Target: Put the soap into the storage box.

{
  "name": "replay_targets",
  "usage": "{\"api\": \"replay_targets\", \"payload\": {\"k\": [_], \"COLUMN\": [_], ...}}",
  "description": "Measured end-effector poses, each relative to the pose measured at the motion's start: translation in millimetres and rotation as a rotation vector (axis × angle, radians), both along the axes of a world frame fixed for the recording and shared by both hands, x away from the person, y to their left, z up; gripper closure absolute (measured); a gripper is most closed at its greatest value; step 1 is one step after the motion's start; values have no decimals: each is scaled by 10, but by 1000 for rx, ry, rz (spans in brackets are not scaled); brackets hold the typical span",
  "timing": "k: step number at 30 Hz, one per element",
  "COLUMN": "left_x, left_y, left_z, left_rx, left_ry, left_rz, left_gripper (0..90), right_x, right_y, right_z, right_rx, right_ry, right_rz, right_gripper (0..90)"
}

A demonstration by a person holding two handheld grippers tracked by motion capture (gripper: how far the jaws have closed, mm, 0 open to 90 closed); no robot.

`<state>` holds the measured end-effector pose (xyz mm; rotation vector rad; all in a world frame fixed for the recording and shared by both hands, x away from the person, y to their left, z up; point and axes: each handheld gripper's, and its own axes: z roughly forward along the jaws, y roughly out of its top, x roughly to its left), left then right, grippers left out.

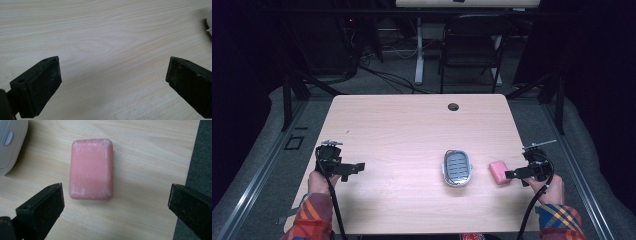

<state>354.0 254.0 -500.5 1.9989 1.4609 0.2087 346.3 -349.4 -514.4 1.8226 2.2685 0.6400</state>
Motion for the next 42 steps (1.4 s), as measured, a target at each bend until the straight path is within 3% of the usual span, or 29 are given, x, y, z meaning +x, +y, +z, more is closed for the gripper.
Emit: {"api": "replay_targets", "payload": {"k": [8, 11, 24, 32, 42], "left_x": [2, 6, 18, 31, 32], "left_y": [4, 10, -12, -31, -45], "left_z": [2, 7, 0, -4, -6], "left_rx": [0, 1, 2, 1, 3], "left_ry": [-2, -1, 1, 4, 5], "left_rz": [4, 0, -16, -20, -27], "left_gripper": [0, 0, 0, 0, 0], "right_x": [-5, 1, 68, 163, 323], "right_y": [14, 41, 187, 294, 436], "right_z": [25, 38, 59, 4, -103], "right_rx": [2, -21, -76, -81, -114], "right_ry": [-2, 5, 27, 29, 103], "right_rz": [-23, -27, 25, 38, 75], "right_gripper": [17, 13, 0, 0, 0]}}
